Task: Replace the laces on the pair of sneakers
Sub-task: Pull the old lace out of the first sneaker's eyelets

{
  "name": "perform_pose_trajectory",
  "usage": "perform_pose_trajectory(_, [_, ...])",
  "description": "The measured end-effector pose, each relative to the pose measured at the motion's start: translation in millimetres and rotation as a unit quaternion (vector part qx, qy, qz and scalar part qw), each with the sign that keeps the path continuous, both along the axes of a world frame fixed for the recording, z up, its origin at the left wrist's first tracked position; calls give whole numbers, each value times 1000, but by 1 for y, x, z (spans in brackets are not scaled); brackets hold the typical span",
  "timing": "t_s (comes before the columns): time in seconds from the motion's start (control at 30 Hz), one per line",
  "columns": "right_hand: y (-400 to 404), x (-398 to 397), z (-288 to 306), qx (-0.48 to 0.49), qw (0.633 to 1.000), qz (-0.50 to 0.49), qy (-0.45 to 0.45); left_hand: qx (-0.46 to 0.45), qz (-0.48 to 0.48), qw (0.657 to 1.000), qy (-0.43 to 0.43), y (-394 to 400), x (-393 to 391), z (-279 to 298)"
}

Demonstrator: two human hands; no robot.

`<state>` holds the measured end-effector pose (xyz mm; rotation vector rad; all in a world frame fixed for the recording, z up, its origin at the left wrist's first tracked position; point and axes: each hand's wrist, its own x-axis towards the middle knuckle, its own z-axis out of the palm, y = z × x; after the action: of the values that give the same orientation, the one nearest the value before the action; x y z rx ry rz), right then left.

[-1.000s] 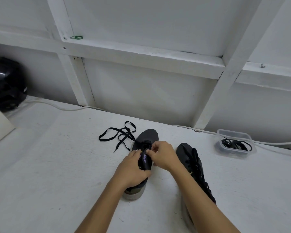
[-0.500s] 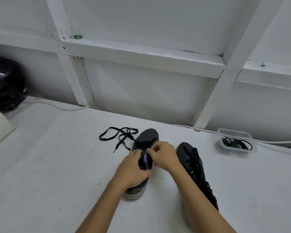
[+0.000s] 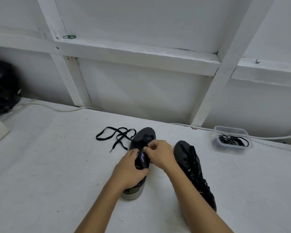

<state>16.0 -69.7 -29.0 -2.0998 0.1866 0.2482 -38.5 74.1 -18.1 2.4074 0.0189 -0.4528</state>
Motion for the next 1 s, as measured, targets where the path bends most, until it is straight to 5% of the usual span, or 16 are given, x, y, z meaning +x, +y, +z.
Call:
perform_pose_trajectory(0.1, [-8, 11, 4, -103, 988, -41, -112, -14, 6, 1000, 11, 2, 0, 0])
perform_pose_trajectory(0.17, [-25, 19, 13, -78, 972, -151, -164, -17, 7, 1000, 15, 3, -1, -1])
perform_pose_trajectory(0.27, [-33, 19, 20, 44, 977, -193, -73, -13, 9, 1000, 11, 3, -3, -2])
perform_pose_trajectory(0.4, [-10, -4, 9, 105, 988, -52, 101, -3, 4, 1000, 2, 3, -2, -2])
perform_pose_trajectory(0.57, [-4, -2, 0, -64, 997, 14, -31, -11, 5, 1000, 12, 4, 0, -1])
perform_pose_trajectory(0.8, [-45, 13, 15, -193, 953, -165, -168, -15, 9, 1000, 22, 3, -1, -2])
perform_pose_trajectory(0.87, [-33, 3, 12, -191, 965, -128, -125, -7, 8, 1000, 19, 2, 0, -2])
perform_pose_trajectory(1.0, [-4, -10, 7, 12, 997, -59, 57, 8, -4, 1000, 7, 1, 0, -2])
